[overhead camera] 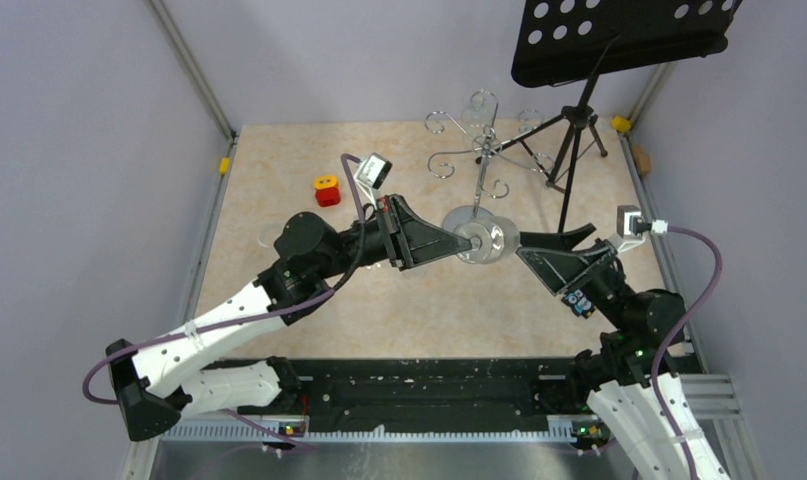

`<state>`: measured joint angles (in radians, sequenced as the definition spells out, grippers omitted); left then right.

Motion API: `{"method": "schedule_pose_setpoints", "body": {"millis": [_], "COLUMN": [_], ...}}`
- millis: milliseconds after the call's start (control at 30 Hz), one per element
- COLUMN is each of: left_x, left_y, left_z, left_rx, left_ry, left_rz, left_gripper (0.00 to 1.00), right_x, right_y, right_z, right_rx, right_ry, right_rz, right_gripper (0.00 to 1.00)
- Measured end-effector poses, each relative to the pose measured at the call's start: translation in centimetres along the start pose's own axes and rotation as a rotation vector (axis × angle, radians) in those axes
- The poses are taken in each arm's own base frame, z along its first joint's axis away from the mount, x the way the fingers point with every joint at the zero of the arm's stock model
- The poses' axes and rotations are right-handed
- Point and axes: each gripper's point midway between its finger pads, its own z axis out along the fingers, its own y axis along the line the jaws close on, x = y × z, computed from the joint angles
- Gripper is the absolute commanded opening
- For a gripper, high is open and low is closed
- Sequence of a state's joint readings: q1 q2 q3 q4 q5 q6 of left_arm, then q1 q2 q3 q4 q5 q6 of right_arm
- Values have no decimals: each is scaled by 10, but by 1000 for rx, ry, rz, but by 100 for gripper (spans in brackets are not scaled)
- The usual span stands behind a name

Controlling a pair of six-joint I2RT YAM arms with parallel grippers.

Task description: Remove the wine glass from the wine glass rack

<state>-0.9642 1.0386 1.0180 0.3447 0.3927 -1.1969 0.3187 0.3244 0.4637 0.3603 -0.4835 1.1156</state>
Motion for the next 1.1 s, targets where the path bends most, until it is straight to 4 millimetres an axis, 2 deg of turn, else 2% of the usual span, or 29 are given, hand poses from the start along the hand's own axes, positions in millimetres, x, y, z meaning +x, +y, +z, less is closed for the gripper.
{"method": "schedule_pose_setpoints", "body": {"millis": [167,400,533,667,767,933,1100], "left_x": [-4,-6,-4,-2,-1,1,1], "left_y": [-35,-59,-74,-82,-84,-89,-95], "left_z": [0,0,-5,-8,-10,-11,-10], "left_rx": [145,258,322,355,366,382,391], "left_ry": [3,22,41,55,64,75,91], "left_rz": [-62,-121,-127,-129,-128,-117,-101], "left_gripper": [0,0,0,0,0,0,0], "right_x": [-2,-10,-11,-11,-10,-10,-12], "right_y": [43,101,117,122,126,135,143], "right_z": [3,-3,-3,-1,-3,-6,-7], "right_rx": [-205,-448,-550,-611,-649,-696,-723], "right_ry": [38,60,78,102,121,141,152], "right_rz": [-46,-126,-134,-118,-102,-108,-113], "right_gripper": [70,47,30,10,10,20,21]}}
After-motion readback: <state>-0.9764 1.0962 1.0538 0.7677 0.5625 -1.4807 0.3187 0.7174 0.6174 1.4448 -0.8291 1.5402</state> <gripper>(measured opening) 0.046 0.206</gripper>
